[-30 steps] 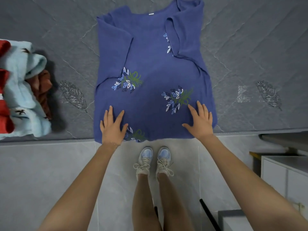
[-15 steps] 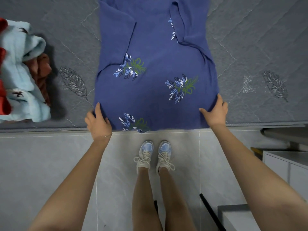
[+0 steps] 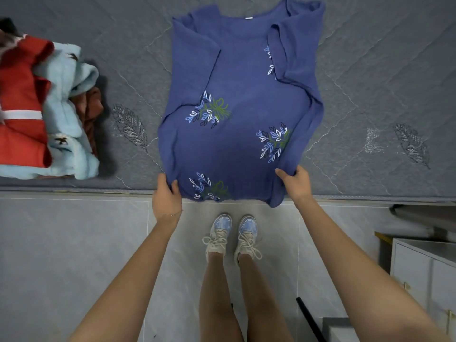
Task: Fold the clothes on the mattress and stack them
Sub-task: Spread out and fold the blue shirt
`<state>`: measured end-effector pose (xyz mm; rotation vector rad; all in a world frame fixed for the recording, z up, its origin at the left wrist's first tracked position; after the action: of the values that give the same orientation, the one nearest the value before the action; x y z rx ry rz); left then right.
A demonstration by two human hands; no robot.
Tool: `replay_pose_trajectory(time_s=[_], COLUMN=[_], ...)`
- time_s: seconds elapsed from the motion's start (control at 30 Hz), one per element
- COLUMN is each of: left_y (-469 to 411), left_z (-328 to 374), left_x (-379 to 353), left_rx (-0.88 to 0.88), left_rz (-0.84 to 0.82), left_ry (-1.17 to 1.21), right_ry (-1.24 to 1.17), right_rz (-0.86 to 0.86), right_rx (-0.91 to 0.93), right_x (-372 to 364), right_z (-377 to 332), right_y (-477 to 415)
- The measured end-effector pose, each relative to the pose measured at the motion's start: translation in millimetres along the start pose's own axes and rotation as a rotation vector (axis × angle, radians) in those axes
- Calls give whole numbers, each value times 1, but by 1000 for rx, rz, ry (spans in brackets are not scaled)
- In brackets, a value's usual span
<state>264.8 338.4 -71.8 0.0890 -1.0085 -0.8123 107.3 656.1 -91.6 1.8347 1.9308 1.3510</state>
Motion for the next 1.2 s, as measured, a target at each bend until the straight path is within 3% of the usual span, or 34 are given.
replay_pose_trajectory(time_s=[0.23, 0.57, 0.7, 0.93, 1.03, 1.13, 1.2], left_y=[-28, -91, -120, -189, -210, -212, -209], left_z=[80, 163, 193, 210, 205, 196, 190], left_x=[2, -2, -8, -10, -25, -50, -53], left_rx=[-65, -42, -76, -40, -25, 59, 92], left_rz=[34, 105, 111, 181, 65, -199, -223], left_ry=[476, 668, 697, 657, 590, 501, 418], right_ry=[-231, -412, -386, -442, -474, -360, -267], right_rz=[-67, -199, -133, 183, 115, 43, 4], right_rx=[-20, -10, -1, -57, -109, -125, -121], right_x=[-17, -8, -7, 16, 4, -13, -21], right_z=[-66, -158, -181, -200, -200, -196, -195], right_y=[-5, -35, -60, -118, -130, -137, -141])
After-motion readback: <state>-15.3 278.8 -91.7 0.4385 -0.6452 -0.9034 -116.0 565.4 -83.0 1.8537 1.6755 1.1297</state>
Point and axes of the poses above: each hand's wrist, its own y-axis away from the middle knuckle, its own x-axis out of the back of the hand, z = x × y, the point moved 6 cm from there along -y, towards the middle knuckle, and after that the axes turned 1 degree about -x, right-handed, at the moved point
